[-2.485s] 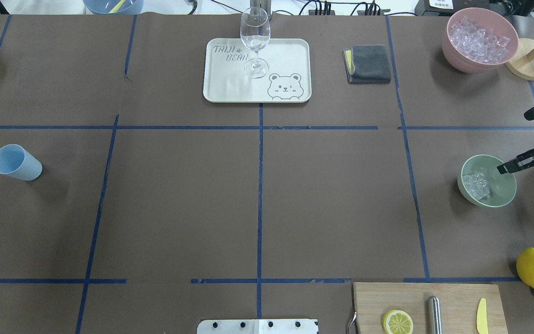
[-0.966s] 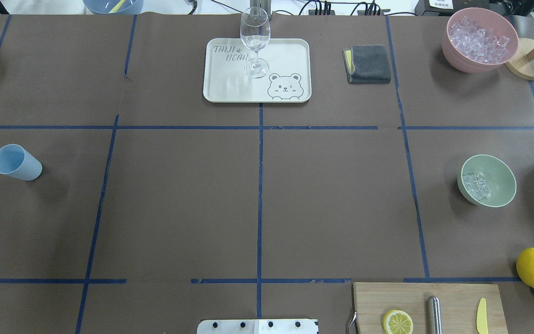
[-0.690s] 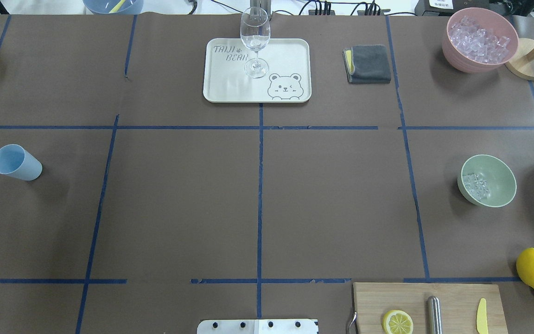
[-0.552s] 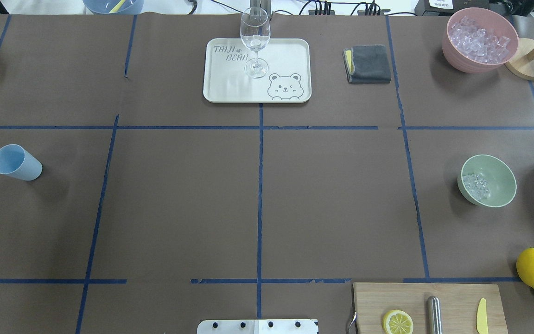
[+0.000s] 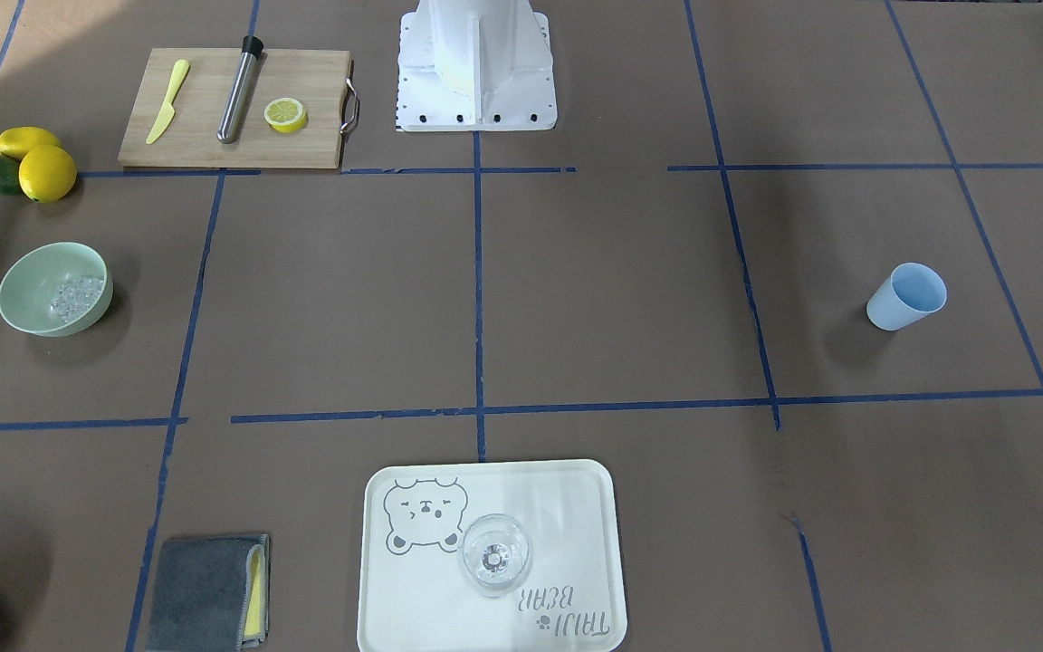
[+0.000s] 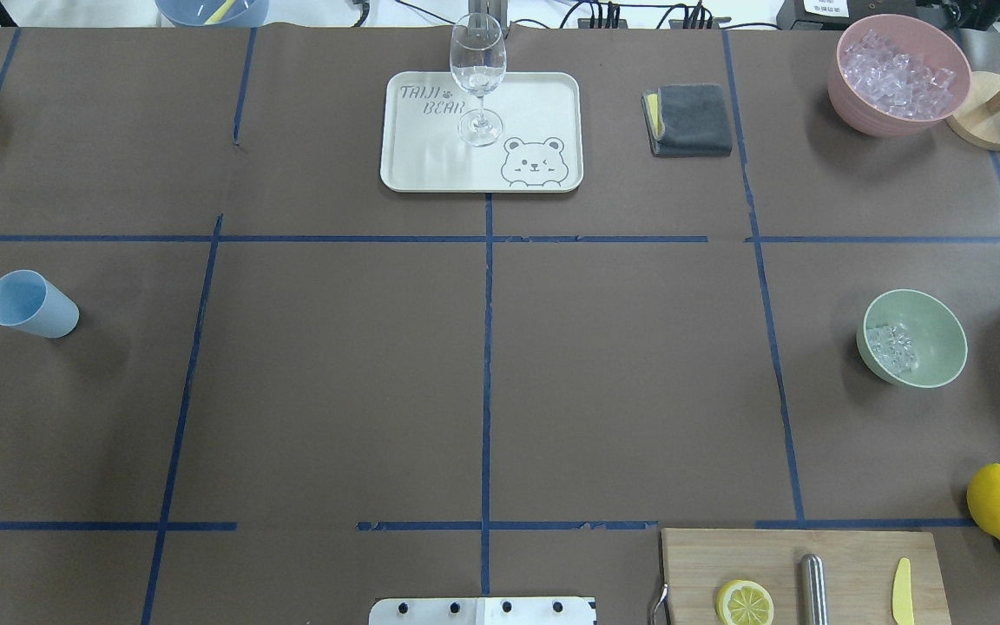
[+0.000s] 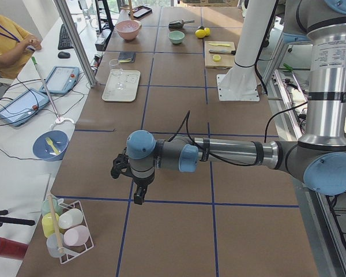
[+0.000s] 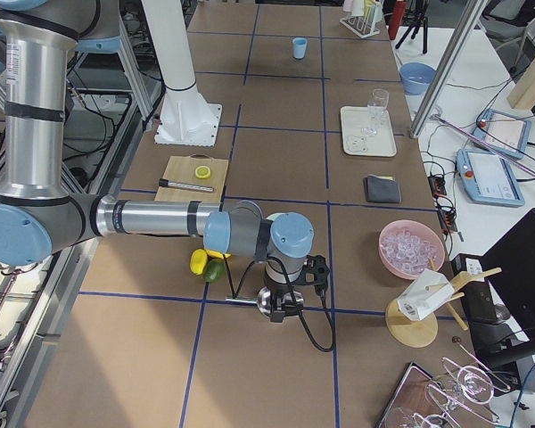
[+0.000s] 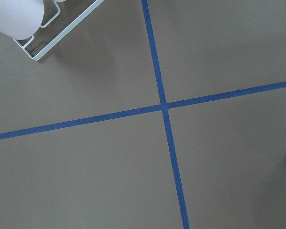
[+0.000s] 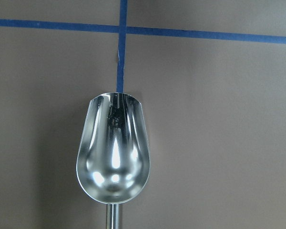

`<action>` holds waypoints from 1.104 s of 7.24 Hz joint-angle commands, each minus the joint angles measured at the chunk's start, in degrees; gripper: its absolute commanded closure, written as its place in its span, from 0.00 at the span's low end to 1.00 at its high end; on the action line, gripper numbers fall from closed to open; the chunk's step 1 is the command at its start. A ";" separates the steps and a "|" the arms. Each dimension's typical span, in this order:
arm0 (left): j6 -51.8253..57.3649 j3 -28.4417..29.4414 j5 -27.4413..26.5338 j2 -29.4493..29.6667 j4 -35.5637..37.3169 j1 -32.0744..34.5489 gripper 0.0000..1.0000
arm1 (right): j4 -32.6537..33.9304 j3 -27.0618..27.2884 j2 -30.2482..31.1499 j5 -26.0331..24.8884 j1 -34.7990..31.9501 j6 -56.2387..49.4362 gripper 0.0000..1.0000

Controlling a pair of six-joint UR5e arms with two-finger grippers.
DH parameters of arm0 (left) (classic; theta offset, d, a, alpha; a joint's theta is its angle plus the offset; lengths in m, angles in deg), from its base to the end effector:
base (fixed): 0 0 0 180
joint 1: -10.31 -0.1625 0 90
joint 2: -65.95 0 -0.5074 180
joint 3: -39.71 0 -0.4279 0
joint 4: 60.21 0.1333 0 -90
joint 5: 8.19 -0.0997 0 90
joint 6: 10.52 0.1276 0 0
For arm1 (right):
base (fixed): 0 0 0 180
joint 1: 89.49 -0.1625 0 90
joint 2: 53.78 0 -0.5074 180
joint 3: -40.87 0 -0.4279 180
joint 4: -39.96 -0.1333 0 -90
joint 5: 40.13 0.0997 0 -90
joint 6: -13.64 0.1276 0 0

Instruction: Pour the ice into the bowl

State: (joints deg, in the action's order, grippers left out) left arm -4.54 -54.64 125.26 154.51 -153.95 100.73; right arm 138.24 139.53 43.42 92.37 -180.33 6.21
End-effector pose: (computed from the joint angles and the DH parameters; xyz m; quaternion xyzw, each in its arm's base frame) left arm -0.0494 -0.5240 0.7285 0.0744 0.3659 0.0664 0.9253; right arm 0.0537 -0.4513 0.7602 -0.0292 -0.3649 -0.0320 0.9301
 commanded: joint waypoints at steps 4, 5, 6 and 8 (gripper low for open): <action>0.08 -0.32 0.06 -0.06 2.69 -0.07 0.00 | -0.02 -0.05 -0.43 1.00 0.49 0.22 0.00; 0.08 -0.40 0.06 -0.05 2.51 -0.07 0.00 | -0.02 -0.05 -0.43 1.00 0.49 0.14 0.00; 0.08 -0.32 0.06 -0.05 2.43 -0.07 0.00 | -0.02 -0.23 -0.43 1.00 0.49 0.05 0.00; 0.08 -0.23 0.06 -0.05 2.42 -0.07 0.00 | -0.10 -0.14 -0.43 0.91 0.49 -0.04 0.00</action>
State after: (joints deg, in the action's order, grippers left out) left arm -4.46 -54.94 125.32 154.45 -151.51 100.66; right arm 138.17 139.39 43.00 93.32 -179.84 6.22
